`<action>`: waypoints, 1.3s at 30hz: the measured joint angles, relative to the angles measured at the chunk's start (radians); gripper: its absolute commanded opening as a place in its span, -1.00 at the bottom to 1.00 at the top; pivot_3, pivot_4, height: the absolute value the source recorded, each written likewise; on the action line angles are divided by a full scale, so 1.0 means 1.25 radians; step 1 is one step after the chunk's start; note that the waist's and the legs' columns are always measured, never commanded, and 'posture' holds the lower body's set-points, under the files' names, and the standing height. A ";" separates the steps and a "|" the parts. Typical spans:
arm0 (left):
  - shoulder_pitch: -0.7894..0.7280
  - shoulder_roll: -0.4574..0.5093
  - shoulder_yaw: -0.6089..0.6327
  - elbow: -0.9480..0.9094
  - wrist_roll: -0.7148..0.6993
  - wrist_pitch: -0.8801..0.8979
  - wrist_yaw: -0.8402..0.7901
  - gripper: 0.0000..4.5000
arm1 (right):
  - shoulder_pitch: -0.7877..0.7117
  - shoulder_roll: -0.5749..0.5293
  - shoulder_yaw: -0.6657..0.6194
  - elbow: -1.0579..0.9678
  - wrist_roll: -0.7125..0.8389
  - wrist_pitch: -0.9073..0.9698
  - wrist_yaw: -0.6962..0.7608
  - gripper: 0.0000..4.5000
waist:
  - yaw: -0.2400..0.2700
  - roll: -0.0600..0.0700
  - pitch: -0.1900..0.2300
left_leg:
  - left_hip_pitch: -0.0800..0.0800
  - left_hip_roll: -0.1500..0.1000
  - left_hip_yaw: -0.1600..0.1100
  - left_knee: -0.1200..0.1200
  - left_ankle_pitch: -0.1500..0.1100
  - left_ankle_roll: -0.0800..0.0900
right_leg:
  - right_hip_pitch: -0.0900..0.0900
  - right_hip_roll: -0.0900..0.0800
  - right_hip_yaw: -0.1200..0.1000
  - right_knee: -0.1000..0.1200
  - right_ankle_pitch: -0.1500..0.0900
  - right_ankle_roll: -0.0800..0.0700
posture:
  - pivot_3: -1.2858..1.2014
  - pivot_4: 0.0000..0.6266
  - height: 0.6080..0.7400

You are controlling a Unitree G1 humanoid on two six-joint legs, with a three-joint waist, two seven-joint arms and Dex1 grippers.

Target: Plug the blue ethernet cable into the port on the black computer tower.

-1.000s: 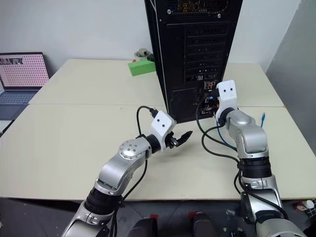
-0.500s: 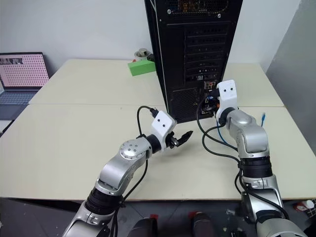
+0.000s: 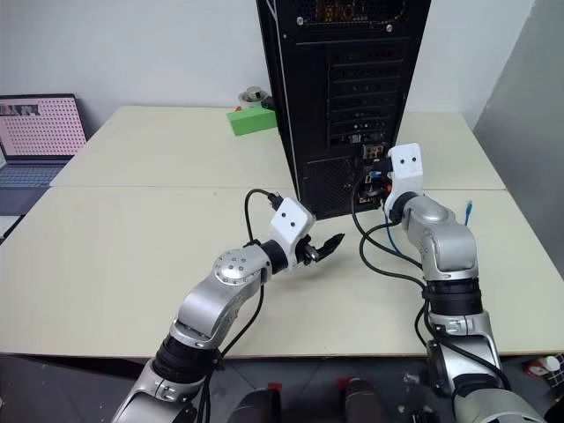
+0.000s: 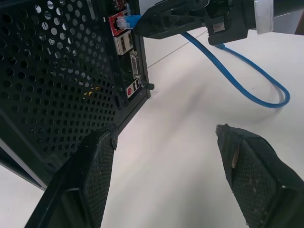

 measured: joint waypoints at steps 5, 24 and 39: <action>0.000 0.000 0.000 0.000 0.001 0.000 0.000 0.56 | -0.002 0.002 0.001 0.000 0.000 0.002 0.001 -0.99 | -0.001 0.000 0.000 | 0.000 0.000 0.000 0.000 0.000 0.000 | 0.000 0.000 0.000 0.000 0.000 0.000 | 0.03 -0.52 1.00; 0.001 0.000 0.000 0.000 0.003 0.000 0.000 0.56 | -0.005 0.001 0.016 -0.003 -0.005 0.001 0.010 -0.99 | -0.001 0.000 0.000 | -0.002 0.000 0.000 0.000 0.000 0.000 | -0.002 0.000 0.000 0.000 0.000 0.000 | 0.03 -0.52 1.00; 0.001 -0.001 0.000 0.000 0.003 0.000 0.000 0.56 | -0.047 0.066 -0.043 -0.001 0.012 0.085 -0.058 -0.99 | -0.002 0.000 0.000 | -0.003 0.000 0.000 0.000 0.000 0.000 | -0.003 0.000 0.000 0.000 0.000 0.000 | 0.03 -0.52 1.00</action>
